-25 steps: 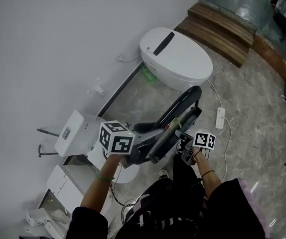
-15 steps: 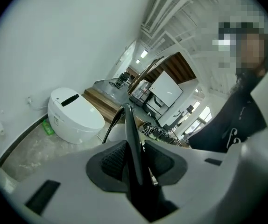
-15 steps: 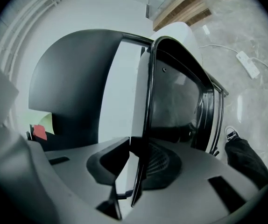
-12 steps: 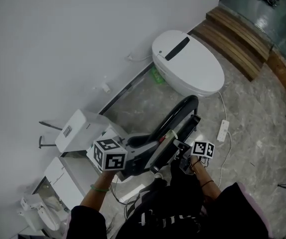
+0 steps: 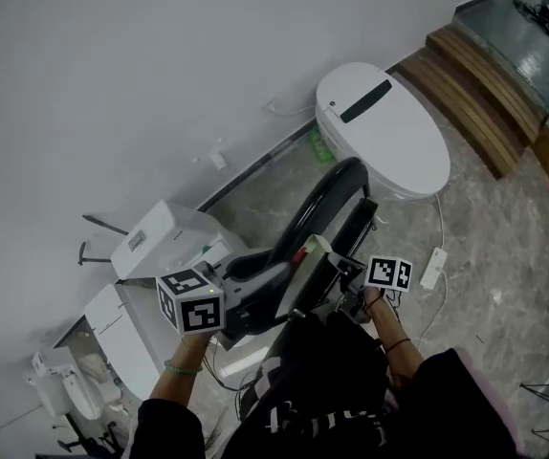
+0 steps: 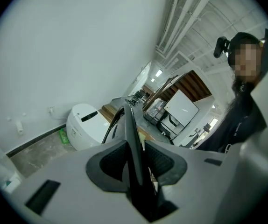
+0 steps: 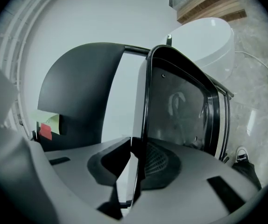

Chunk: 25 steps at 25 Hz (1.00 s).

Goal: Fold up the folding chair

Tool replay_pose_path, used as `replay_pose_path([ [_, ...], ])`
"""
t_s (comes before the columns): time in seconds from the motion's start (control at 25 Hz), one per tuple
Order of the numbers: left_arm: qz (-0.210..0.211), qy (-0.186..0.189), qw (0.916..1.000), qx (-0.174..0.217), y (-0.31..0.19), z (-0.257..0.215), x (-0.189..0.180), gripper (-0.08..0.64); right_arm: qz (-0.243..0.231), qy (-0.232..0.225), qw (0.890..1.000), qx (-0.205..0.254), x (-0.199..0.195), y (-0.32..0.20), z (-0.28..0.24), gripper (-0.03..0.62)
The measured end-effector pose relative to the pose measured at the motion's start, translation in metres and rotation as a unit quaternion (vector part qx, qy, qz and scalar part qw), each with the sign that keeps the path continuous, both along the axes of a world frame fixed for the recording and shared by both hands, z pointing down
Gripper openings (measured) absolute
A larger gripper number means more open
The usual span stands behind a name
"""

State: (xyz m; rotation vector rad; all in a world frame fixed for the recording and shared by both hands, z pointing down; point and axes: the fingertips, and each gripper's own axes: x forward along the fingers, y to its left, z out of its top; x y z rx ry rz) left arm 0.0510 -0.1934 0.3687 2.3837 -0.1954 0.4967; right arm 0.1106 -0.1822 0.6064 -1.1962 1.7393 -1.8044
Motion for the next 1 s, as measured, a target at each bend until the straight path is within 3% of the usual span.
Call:
replay_pose_path([
  [0.32, -0.014, 0.008, 0.9995, 0.028, -0.073, -0.018, -0.025, 0.115, 0.013, 0.002, 1.000, 0.027, -0.020, -0.090, -0.019, 0.069],
  [0.68, 0.028, -0.008, 0.9990, 0.035, -0.179, -0.027, -0.066, 0.116, 0.051, -0.005, 0.999, 0.015, -0.062, -0.192, -0.028, 0.069],
  [1.0, 0.034, -0.011, 0.9986, 0.038, -0.251, -0.033, -0.093, 0.117, 0.055, -0.008, 0.998, 0.009, -0.091, -0.259, -0.033, 0.069],
])
